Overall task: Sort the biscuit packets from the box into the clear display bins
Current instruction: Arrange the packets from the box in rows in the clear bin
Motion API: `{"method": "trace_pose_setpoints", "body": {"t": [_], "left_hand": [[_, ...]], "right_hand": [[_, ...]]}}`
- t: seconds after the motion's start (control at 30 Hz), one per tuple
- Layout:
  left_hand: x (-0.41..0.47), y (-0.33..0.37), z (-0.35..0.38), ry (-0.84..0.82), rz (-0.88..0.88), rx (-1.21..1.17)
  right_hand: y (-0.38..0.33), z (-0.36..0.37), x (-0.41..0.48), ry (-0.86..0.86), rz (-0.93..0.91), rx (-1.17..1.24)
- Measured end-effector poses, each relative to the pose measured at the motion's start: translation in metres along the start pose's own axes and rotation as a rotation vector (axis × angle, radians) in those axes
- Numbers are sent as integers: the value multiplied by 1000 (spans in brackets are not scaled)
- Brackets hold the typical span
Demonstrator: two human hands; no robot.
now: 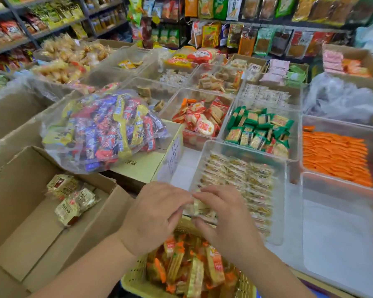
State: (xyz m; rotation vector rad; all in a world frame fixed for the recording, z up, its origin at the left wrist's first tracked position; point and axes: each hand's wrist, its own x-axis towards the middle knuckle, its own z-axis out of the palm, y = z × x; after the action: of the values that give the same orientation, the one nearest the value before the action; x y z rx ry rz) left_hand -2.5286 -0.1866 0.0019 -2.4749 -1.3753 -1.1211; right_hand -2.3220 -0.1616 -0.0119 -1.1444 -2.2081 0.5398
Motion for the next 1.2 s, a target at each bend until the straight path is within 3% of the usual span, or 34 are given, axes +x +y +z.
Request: {"method": "trace_pose_setpoints", "body": {"t": [0.1, 0.17, 0.23, 0.33, 0.43, 0.53, 0.77, 0.97, 1.2], "left_hand": [[17, 5, 23, -45, 96, -38], [27, 4, 35, -78, 28, -57], [29, -4, 44, -167, -217, -35], [15, -28, 61, -520, -625, -10], [-6, -42, 80, -796, -802, -45], [-15, -44, 93, -865, -955, -124], [-14, -51, 106, -846, -1030, -127], [-23, -53, 108, -793, -1027, -130], [-23, -49, 107, -822, -893, -45]], "right_hand": [[14, 3, -2, 99, 0, -126], [32, 1, 2, 167, 130, -188], [54, 0, 7, 217, 298, -221], [87, 3, 18, 183, 494, -92], [109, 19, 30, 105, 583, 37], [116, 39, 45, 6, 560, 115], [135, 71, 45, -328, 595, 240], [137, 69, 44, -435, 529, 296], [114, 85, 40, -363, 474, 28]]}}
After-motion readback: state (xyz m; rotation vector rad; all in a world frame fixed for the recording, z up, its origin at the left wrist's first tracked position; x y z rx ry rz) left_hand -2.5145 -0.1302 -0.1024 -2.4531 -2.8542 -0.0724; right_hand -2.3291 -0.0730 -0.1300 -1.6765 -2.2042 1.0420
